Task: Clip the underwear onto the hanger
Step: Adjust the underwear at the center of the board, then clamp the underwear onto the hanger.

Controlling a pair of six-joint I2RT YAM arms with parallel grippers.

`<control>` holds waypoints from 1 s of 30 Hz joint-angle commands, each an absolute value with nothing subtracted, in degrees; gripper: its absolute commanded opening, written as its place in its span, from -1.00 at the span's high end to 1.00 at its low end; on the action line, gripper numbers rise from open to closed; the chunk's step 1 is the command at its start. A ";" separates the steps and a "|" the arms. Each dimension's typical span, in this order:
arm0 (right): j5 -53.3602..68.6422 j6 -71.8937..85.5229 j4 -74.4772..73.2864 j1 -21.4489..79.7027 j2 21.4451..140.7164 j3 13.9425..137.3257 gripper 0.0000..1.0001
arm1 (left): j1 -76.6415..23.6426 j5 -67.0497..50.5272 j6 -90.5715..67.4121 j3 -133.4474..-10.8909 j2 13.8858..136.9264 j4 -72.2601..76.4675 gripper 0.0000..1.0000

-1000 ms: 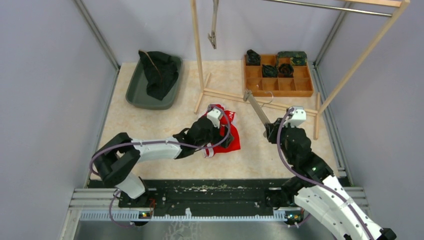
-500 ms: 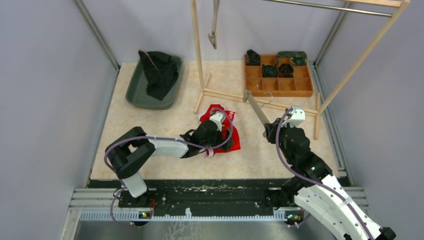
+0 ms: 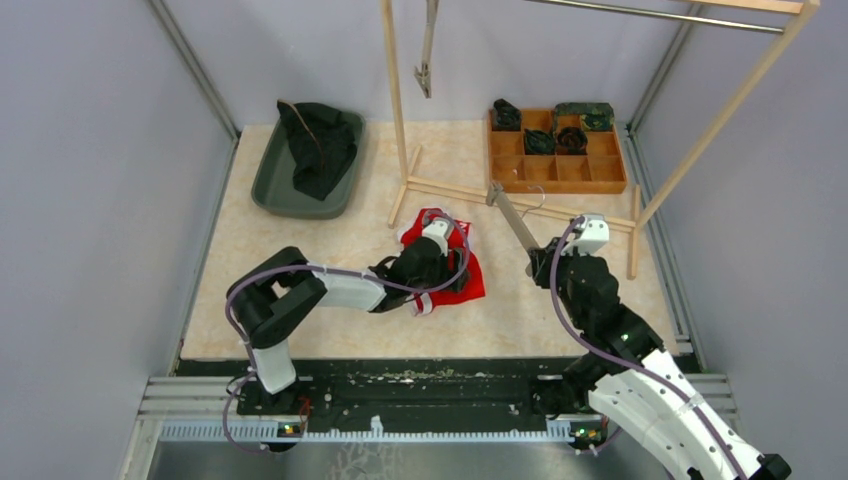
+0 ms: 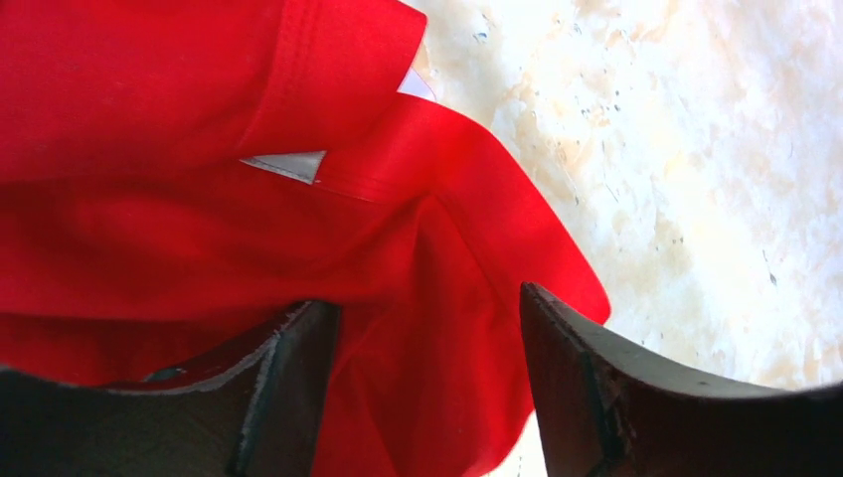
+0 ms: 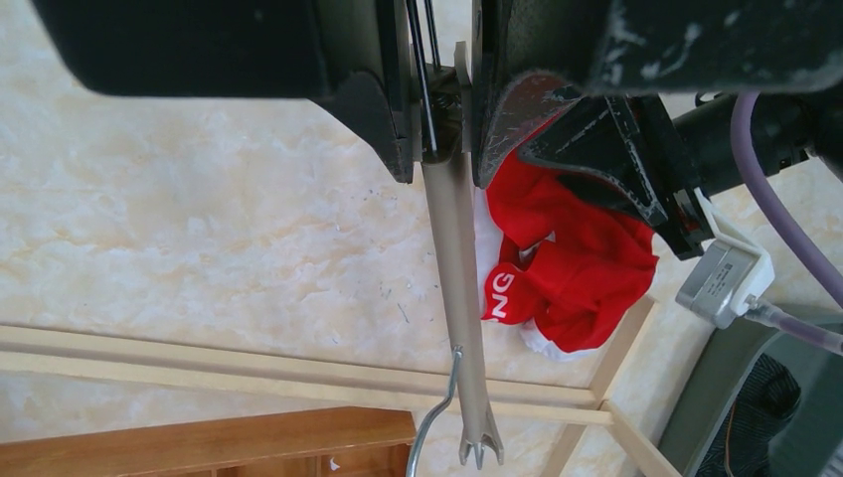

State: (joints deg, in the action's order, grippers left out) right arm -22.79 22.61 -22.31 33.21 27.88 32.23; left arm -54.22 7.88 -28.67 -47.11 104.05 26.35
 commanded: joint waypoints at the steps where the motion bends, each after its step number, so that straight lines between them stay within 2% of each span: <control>1: -23.73 23.16 -18.45 33.14 27.29 32.92 1.00 | -54.43 6.67 -30.60 -46.17 106.63 26.13 -0.37; 6: -23.63 23.27 -18.25 33.14 27.35 32.69 1.00 | -55.75 8.76 -30.66 -45.52 107.63 25.69 -0.17; 8: -23.47 23.29 -18.14 33.13 27.38 32.57 1.00 | -56.91 11.07 -30.20 -45.48 108.15 25.47 -0.16; 11: -23.54 23.35 -18.14 33.19 27.41 32.44 1.00 | -59.32 17.21 -28.43 -46.27 108.32 24.19 -0.23; 14: -23.38 23.38 -18.18 33.17 27.37 32.36 1.00 | -61.93 23.95 -26.63 -47.76 107.96 21.70 -0.38; 18: -23.45 23.38 -18.18 33.16 27.34 32.29 1.00 | -62.82 27.21 -25.44 -48.73 106.96 20.30 -0.52; 30: -23.78 23.29 -18.58 33.18 26.79 32.43 1.00 | -66.34 39.53 -21.61 -55.41 114.15 13.67 -0.51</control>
State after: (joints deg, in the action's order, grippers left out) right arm -22.81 22.72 -22.33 33.21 27.79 32.23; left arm -65.19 34.04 -23.24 -54.06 109.91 19.20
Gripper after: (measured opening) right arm 0.190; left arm 0.762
